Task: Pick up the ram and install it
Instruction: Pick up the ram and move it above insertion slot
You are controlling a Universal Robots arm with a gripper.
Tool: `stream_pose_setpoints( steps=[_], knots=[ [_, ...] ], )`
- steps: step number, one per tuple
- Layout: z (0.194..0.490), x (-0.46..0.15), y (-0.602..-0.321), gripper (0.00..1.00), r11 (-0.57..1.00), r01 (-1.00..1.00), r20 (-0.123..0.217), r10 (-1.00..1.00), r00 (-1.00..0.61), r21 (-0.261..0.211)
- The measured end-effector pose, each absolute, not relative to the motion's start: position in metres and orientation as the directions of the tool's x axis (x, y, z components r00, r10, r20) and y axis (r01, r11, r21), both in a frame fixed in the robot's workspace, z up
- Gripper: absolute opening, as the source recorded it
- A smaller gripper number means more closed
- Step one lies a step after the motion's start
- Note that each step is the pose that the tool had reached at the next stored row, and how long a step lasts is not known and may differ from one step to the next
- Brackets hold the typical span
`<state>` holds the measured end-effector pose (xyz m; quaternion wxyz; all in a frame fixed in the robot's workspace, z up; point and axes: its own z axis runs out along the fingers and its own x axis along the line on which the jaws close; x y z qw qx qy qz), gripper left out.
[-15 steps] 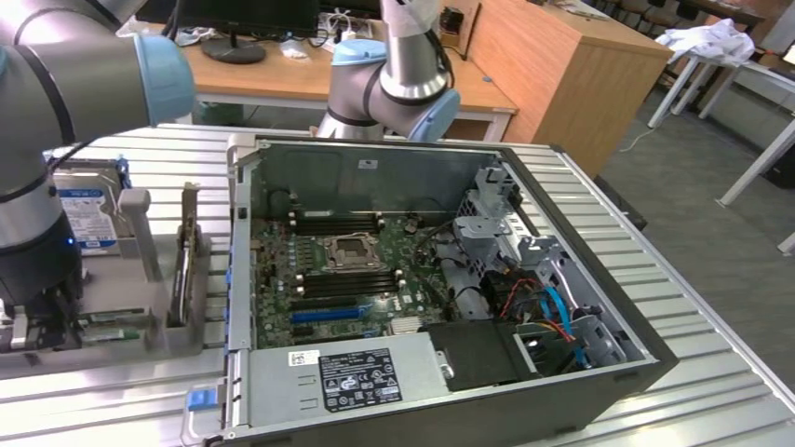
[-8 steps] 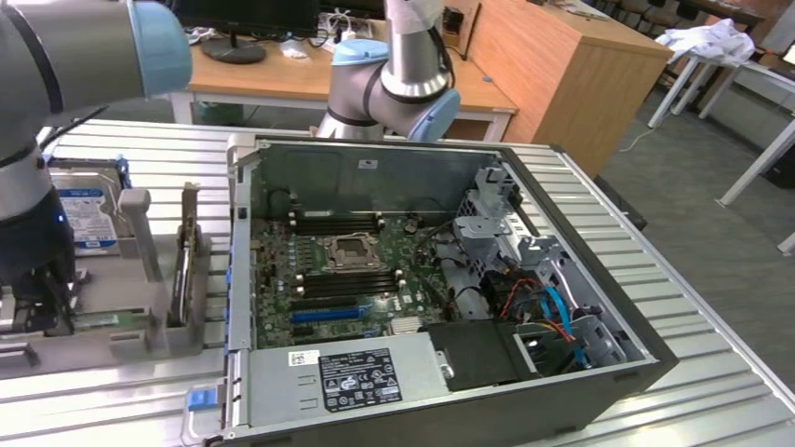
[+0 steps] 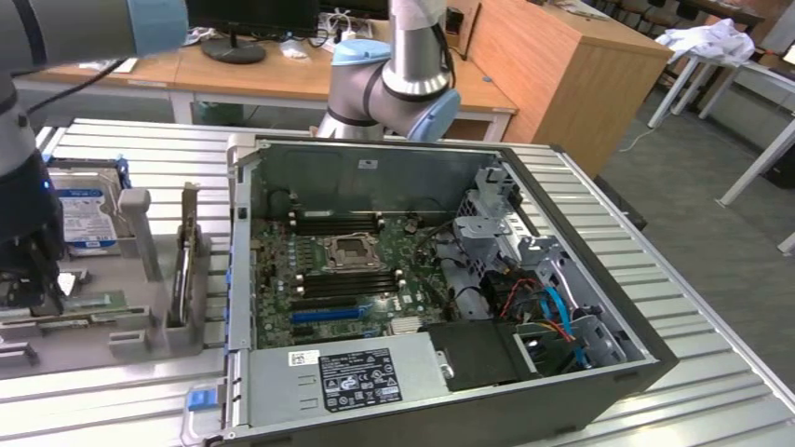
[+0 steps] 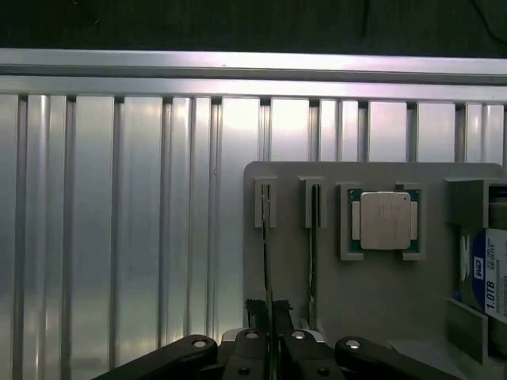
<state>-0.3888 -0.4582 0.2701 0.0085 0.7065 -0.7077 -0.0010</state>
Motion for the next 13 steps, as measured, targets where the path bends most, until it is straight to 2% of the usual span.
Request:
stream_pose_setpoints(
  steps=[13],
  knots=[
    [0.32,-0.389,-0.458,0.14,0.002,-1.0,0.015,-1.0,-0.002,0.013]
  ],
)
